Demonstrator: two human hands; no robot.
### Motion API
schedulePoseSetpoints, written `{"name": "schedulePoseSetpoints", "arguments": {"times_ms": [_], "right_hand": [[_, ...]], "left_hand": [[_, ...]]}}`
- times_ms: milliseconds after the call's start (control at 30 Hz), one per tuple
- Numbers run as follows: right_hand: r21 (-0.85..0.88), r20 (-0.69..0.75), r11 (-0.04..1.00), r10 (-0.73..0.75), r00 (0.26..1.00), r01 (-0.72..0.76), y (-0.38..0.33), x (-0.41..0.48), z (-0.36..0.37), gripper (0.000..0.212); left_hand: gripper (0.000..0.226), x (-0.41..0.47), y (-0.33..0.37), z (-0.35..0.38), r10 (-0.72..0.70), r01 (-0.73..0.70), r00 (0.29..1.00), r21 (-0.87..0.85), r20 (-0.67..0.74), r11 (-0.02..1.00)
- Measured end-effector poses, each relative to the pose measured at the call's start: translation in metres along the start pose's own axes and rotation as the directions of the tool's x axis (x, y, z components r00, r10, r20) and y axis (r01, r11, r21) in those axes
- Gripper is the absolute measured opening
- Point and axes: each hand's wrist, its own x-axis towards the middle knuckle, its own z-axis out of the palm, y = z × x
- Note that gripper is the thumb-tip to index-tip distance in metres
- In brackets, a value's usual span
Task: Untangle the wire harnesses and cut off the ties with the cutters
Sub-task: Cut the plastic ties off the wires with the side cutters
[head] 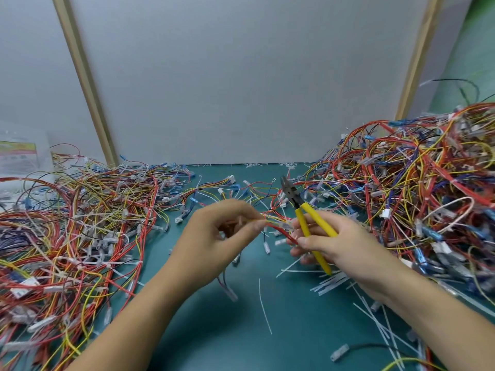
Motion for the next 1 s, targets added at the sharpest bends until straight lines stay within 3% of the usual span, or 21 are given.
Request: {"name": "schedulePoseSetpoints", "arguments": {"times_ms": [133, 267, 400, 500, 567, 633, 700, 833, 1000], "right_hand": [[0.037, -0.053, 0.989, -0.139, 0.989, 0.141, -0.003, 0.0, -0.003, 0.029], [0.047, -0.077, 0.957, -0.284, 0.956, 0.288, -0.004, -0.002, 0.002, 0.036], [0.027, -0.102, 0.927, -0.37, 0.924, 0.374, 0.0, -0.005, 0.011, 0.037], [-0.038, -0.076, 0.922, -0.388, 0.918, 0.386, 0.001, -0.006, 0.012, 0.034], [-0.107, -0.047, 0.913, -0.399, 0.916, 0.392, -0.003, -0.006, 0.009, 0.022], [-0.217, -0.003, 0.892, -0.407, 0.914, 0.396, -0.011, -0.007, -0.001, 0.008], [-0.411, 0.065, 0.813, -0.425, 0.903, 0.412, -0.016, -0.007, -0.015, 0.021], [-0.629, 0.099, 0.691, -0.382, 0.919, 0.355, -0.025, -0.01, -0.035, 0.032], [-0.739, 0.098, 0.607, -0.334, 0.938, 0.293, -0.027, -0.007, -0.052, 0.048]], "left_hand": [[0.05, 0.001, 0.003, -0.002, -0.139, 0.192, 0.956, -0.19, 0.258, 0.963], [0.06, 0.004, 0.005, 0.006, -0.399, 0.543, 0.809, -0.29, 0.431, 0.788], [0.049, -0.002, 0.006, 0.01, -0.28, 0.616, 0.714, -0.386, 0.641, 0.687], [0.029, -0.001, 0.006, 0.008, -0.242, 0.647, 0.696, -0.446, 0.676, 0.619], [0.019, -0.001, 0.004, 0.007, -0.285, 0.602, 0.733, -0.394, 0.617, 0.695], [0.018, 0.0, 0.002, 0.006, -0.335, 0.479, 0.814, -0.221, 0.475, 0.85], [0.019, 0.001, -0.001, 0.005, -0.297, 0.309, 0.904, 0.012, 0.308, 0.951], [0.021, 0.0, -0.002, 0.0, -0.209, 0.168, 0.963, 0.228, 0.169, 0.959], [0.017, 0.001, -0.003, -0.004, -0.11, 0.032, 0.976, 0.378, 0.186, 0.925]]}}
